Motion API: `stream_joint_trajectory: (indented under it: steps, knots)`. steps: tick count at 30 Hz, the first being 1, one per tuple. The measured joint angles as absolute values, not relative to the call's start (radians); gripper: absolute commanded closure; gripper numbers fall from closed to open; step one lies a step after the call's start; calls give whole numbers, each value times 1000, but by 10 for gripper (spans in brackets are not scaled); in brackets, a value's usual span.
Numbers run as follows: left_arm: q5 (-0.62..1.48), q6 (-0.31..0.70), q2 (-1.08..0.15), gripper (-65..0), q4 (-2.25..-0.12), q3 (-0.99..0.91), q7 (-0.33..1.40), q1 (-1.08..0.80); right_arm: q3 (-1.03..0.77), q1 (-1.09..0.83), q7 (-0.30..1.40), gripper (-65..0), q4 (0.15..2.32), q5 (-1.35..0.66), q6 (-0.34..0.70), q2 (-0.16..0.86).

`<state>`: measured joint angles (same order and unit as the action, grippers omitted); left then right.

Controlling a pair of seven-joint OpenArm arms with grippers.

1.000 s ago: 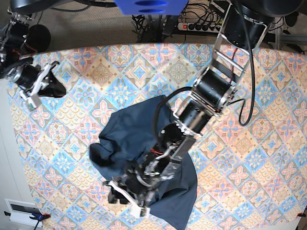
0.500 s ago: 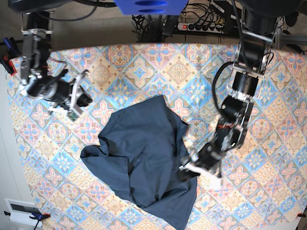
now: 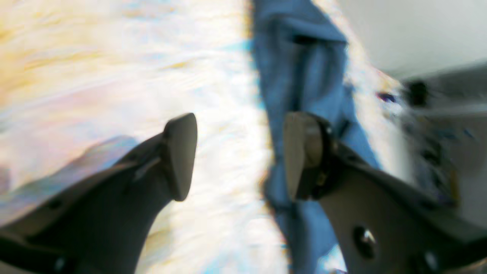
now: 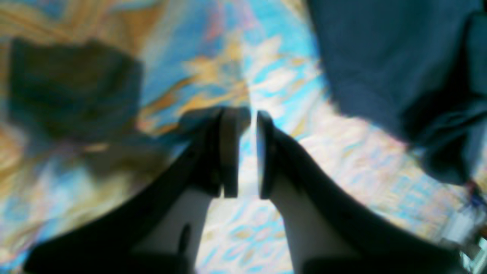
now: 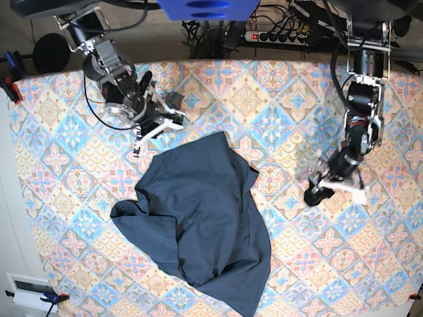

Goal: Layout the t-shirt on the table in an organized manner, then fold the t-shirt properly
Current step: 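Release the shirt and grasp its collar edge with the right gripper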

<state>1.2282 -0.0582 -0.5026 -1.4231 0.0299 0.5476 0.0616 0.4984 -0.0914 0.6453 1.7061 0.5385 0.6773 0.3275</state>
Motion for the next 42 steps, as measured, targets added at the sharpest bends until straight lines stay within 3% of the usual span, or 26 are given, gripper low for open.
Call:
stream_joint_trajectory:
  steps: [3,7,30,32,36,42]
  knots:
    - [1228,-53,-501,-351,-1419,12,545,36,510,-98,604,-128,1692,539,581,286]
    - [1231,-49,-501,-351,-1422,-5,543,11,517,-99,579,-172,1681,526,528,284]
    - [1231,-49,-499,-351,-1423,-13,546,-9,622,75,572,-171,1507,552,499,246]
    - [1231,-49,-499,-351,-1423,-13,546,-8,622,72,569,-148,1507,550,499,247]
    - [1232,-49,-498,-351,-1423,-13,550,-2,602,57,588,0,1559,530,540,249]
    - [1227,-51,-498,-351,-1424,-13,548,0,403,-17,564,-6,1736,524,519,285]
